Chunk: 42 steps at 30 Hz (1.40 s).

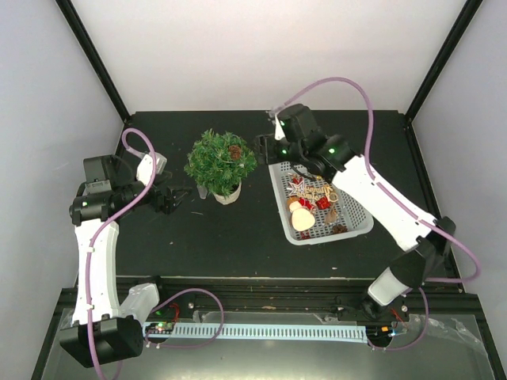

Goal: Decorate the small christmas tree

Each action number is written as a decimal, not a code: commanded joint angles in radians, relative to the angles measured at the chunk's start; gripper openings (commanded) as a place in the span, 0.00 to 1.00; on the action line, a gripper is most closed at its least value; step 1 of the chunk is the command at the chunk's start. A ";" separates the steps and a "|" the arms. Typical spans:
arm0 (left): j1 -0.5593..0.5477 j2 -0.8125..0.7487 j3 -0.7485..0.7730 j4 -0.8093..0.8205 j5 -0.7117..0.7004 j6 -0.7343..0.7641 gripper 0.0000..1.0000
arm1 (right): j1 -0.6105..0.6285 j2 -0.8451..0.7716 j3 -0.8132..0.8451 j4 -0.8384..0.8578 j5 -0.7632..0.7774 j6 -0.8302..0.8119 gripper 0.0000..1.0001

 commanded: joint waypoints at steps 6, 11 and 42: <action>0.005 0.009 0.052 -0.009 0.023 -0.008 0.99 | -0.164 -0.146 -0.528 -0.058 0.115 0.143 0.67; 0.005 0.013 0.055 -0.010 0.024 -0.005 0.99 | -0.269 -0.171 -0.713 0.036 0.056 0.150 0.67; 0.006 0.008 0.050 -0.036 0.013 0.021 0.99 | -0.390 0.002 -0.786 0.210 -0.008 0.096 0.55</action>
